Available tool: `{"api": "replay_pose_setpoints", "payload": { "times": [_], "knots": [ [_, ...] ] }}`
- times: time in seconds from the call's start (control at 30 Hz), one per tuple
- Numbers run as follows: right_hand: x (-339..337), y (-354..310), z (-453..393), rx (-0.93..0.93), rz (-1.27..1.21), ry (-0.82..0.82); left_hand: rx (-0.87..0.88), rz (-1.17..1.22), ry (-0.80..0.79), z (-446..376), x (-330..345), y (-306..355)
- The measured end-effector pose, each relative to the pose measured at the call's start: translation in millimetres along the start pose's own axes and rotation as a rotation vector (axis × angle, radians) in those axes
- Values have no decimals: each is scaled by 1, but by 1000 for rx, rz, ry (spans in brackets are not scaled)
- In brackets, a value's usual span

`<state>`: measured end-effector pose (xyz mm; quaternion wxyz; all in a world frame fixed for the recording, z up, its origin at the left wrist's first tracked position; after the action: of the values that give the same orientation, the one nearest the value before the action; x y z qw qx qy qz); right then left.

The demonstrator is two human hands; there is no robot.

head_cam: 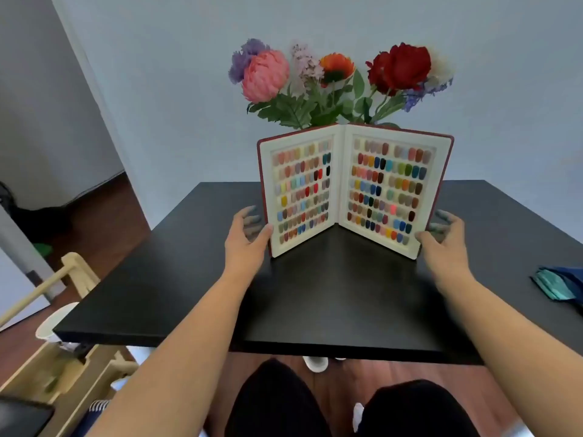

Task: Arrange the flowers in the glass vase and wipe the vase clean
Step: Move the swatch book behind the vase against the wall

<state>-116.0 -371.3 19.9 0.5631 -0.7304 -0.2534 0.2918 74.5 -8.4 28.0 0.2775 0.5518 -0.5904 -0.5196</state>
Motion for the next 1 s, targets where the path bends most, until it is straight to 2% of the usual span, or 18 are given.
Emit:
{"api": "replay_pose_setpoints", "payload": {
  "times": [0.13, 0.43, 0.73, 1.0],
  "knots": [
    [9, 7, -3, 60, 109, -68, -68, -20, -129, -7, 18, -4],
    [13, 12, -13, 100, 164, -210, -75, -123, -234, -12, 29, -4],
    [10, 8, -5, 118, 142, -250, -67, -142, -194, -11, 8, -8],
    [74, -6, 1, 76, 133, -387, -129, -170, -90, 5, -58, -17]
  ]
}}
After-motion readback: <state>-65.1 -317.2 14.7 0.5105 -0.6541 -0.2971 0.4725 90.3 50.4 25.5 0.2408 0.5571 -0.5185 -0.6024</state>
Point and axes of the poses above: each hand's wrist, its own z-axis away from the middle knuckle, its own x-axis out of the palm, y = z × x, the point moved 8 cm from there along -z, towards the middle knuckle, and after that the axes turned 12 degrees about -y, right-handed, at the moved point
